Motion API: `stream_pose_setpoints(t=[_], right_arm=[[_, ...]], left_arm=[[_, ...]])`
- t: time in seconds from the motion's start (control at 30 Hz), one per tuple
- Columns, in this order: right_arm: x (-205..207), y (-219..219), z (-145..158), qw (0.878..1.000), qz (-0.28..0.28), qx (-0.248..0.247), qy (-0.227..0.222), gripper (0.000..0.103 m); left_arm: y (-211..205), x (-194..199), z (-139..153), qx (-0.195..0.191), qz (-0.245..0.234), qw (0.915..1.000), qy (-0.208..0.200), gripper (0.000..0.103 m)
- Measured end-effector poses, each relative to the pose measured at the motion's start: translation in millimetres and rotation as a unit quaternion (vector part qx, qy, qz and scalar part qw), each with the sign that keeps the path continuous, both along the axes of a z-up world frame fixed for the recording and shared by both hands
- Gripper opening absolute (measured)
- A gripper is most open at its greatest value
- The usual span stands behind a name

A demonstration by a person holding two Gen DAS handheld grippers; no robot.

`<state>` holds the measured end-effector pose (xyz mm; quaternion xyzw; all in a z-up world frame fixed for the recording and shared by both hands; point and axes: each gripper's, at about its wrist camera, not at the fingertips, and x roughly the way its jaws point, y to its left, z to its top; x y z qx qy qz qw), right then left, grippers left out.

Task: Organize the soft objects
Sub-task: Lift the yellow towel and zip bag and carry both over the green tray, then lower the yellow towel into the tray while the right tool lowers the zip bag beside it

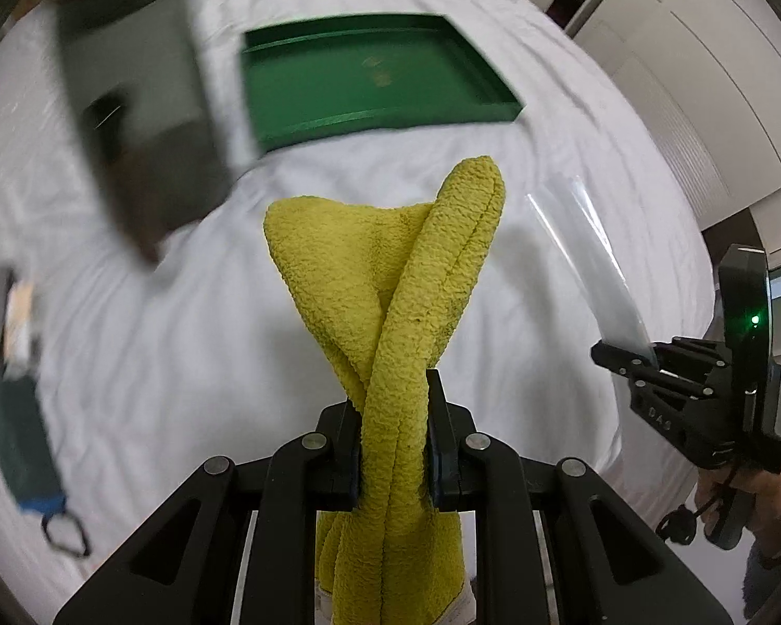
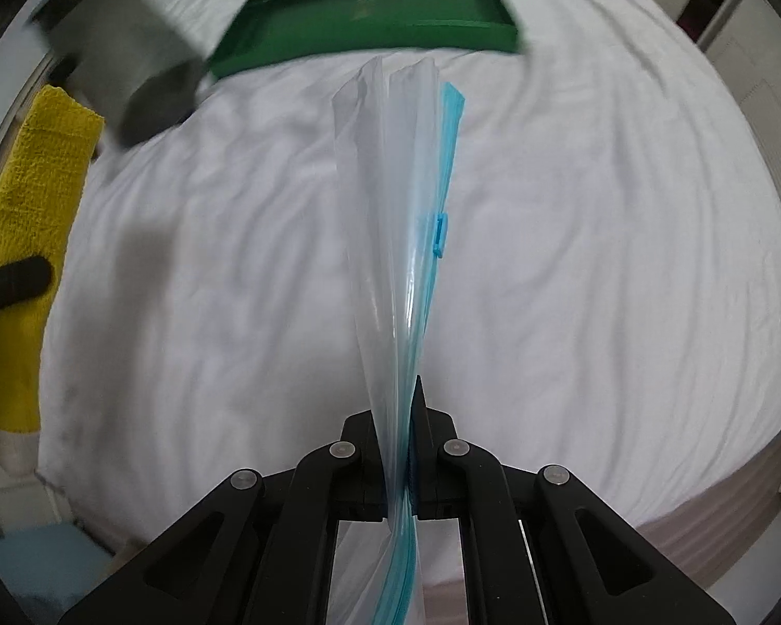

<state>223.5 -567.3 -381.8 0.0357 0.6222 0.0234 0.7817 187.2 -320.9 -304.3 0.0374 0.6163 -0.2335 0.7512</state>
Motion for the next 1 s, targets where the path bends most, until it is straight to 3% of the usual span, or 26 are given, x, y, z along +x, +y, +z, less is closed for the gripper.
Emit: stream_pose_setpoints(t=[0.23, 0.57, 0.77, 1.0], right_arm=[[62.3, -45.8, 16.2, 0.999, -0.004, -0.008, -0.052, 0.004], [201.0, -53.3, 54.7, 0.988, 0.018, -0.01, -0.152, 0.004], [257.4, -41.9, 68.2, 0.981, 0.018, -0.013, -0.193, 0.004], [289.7, -14.0, 39.9, 0.982, 0.016, -0.021, -0.187, 0.004]], left_arm=[[-57.8, 71.0, 1.2, -0.015, 0.024, 0.9985, -0.046, 0.015], [-78.4, 191.7, 0.2, 0.015, 0.104, 0.9862, -0.128, 0.015], [-71.0, 237.9, -21.4, 0.024, 0.144, 0.98, -0.135, 0.015], [-65.1, 259.3, -49.2, 0.039, 0.166, 0.978, -0.12, 0.015]])
